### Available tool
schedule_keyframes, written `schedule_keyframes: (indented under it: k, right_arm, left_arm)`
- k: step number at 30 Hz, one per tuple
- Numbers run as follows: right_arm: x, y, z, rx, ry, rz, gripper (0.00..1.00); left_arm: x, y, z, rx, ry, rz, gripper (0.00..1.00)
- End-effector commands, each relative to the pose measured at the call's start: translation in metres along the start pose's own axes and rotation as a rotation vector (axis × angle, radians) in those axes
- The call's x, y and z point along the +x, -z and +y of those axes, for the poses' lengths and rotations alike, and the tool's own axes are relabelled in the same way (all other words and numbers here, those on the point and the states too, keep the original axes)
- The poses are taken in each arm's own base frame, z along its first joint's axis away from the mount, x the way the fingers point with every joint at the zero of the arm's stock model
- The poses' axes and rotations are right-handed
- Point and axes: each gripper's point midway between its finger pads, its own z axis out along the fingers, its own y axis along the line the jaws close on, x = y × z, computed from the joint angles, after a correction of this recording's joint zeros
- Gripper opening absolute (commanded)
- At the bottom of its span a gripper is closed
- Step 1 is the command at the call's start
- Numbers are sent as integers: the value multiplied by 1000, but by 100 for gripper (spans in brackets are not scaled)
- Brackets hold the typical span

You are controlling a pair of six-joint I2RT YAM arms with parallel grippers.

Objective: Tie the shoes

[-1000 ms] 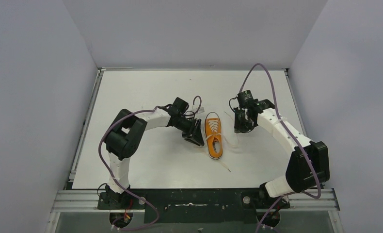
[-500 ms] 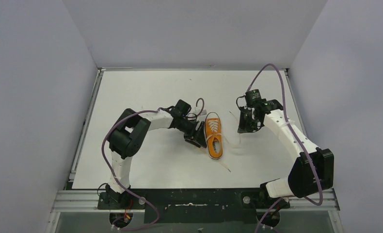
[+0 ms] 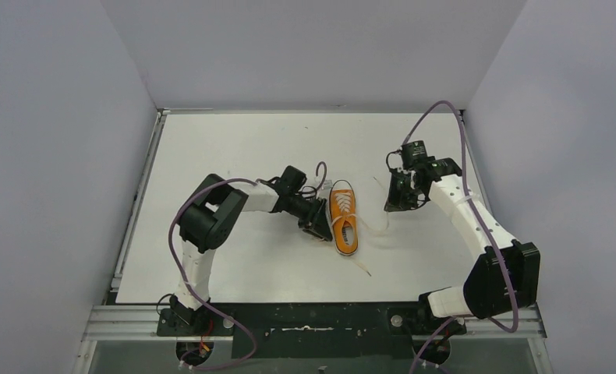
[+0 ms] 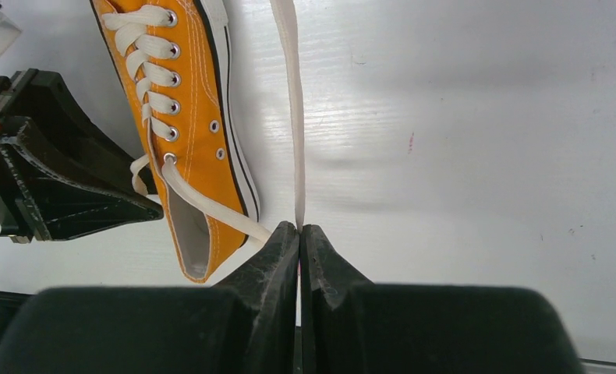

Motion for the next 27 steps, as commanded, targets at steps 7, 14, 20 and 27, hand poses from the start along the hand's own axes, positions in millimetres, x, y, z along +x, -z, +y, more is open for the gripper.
schedule_keyframes:
  k: [7, 14, 20, 27]
  right_arm:
    - [-28, 57, 44, -214, -32, -107, 0]
    - [-40, 77, 71, -315, -44, -120, 0]
    - [-50, 91, 84, -370, -64, -140, 0]
    - [-62, 97, 100, -436, -97, -152, 0]
  left_arm:
    - [-4, 37, -67, 142, -109, -13, 5]
    - [-39, 51, -96, 138, -186, -102, 4]
    - [-70, 50, -98, 89, -252, -187, 16]
    - [-88, 40, -102, 137, -289, -232, 15]
